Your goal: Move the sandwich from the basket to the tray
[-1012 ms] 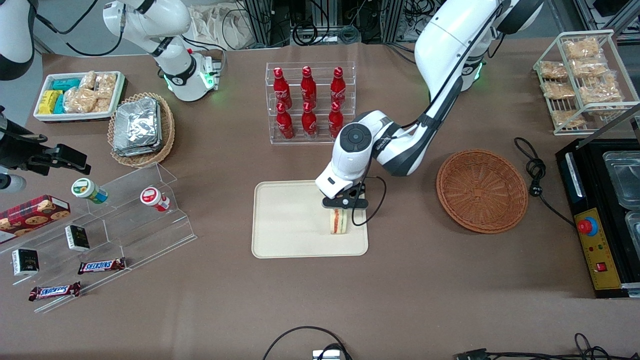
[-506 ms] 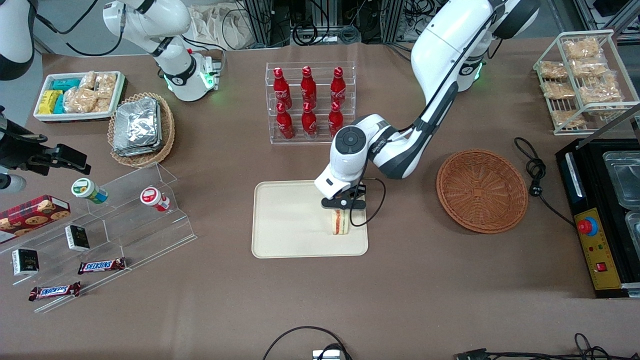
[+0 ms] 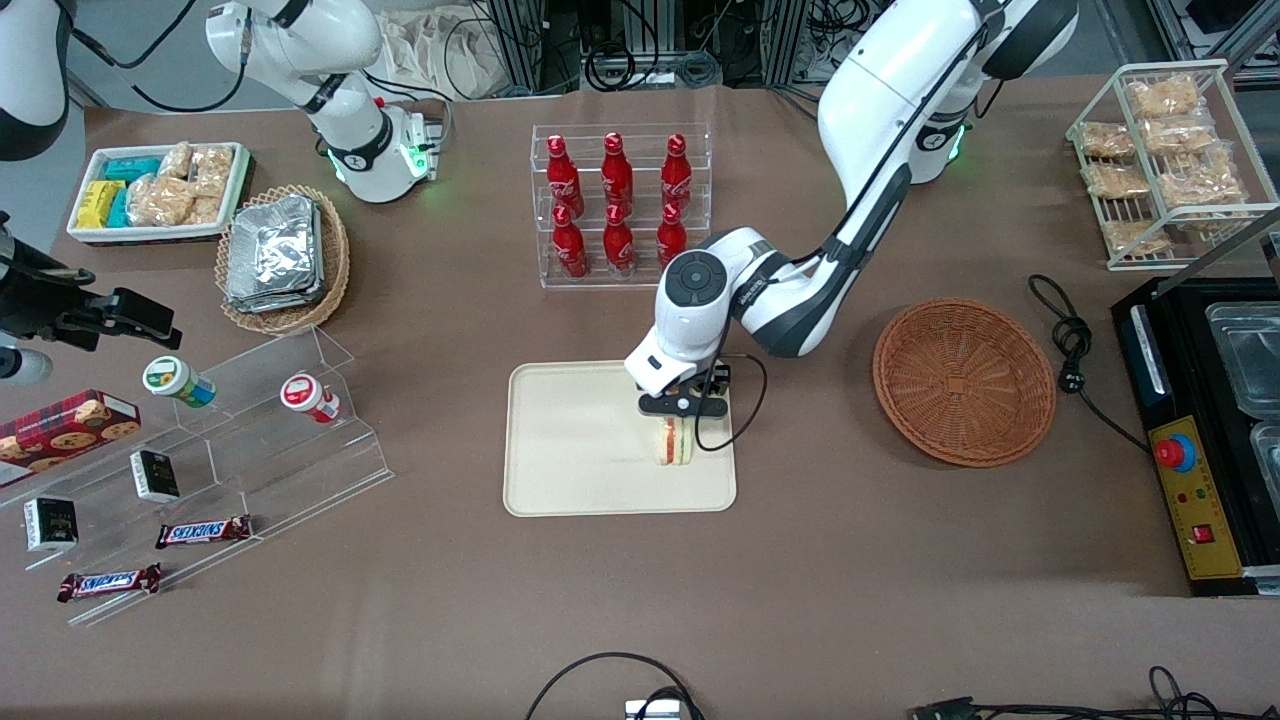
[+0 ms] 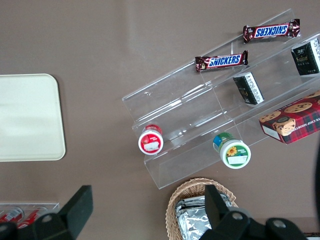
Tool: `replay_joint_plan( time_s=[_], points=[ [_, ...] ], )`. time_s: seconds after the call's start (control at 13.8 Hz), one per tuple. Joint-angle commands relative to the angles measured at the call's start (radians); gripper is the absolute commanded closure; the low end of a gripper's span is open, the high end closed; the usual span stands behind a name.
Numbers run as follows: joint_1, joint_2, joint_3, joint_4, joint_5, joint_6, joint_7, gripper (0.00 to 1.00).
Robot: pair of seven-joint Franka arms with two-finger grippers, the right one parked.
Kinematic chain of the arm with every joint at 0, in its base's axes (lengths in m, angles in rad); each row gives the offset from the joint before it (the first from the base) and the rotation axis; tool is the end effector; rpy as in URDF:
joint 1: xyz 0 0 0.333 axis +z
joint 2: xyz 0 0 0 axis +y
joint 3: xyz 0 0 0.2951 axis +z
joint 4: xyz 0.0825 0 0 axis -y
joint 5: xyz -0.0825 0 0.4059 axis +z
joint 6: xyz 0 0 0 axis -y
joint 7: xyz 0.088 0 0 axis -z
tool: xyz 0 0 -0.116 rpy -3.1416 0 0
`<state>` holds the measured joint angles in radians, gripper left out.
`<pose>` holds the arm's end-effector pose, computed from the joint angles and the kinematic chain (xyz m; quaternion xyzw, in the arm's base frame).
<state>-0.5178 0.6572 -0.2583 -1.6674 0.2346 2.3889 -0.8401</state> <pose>0.5098 -0.4738 0.2011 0.9987 -0.0208 0.0367 0.0288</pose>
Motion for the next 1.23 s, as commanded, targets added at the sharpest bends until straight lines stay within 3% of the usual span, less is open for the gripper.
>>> replay_joint_plan(
  time_s=[0.0,0.29,0.72,1.16],
  points=[
    [0.001,0.001,0.007,0.054,0.022,-0.014,-0.048,0.18],
    [-0.001,-0.034,0.040,0.089,0.022,-0.034,-0.120,0.15],
    [0.002,-0.074,0.105,0.274,0.017,-0.293,-0.134,0.14],
    [0.002,-0.194,0.218,0.284,0.008,-0.402,-0.129,0.14]
  ],
)
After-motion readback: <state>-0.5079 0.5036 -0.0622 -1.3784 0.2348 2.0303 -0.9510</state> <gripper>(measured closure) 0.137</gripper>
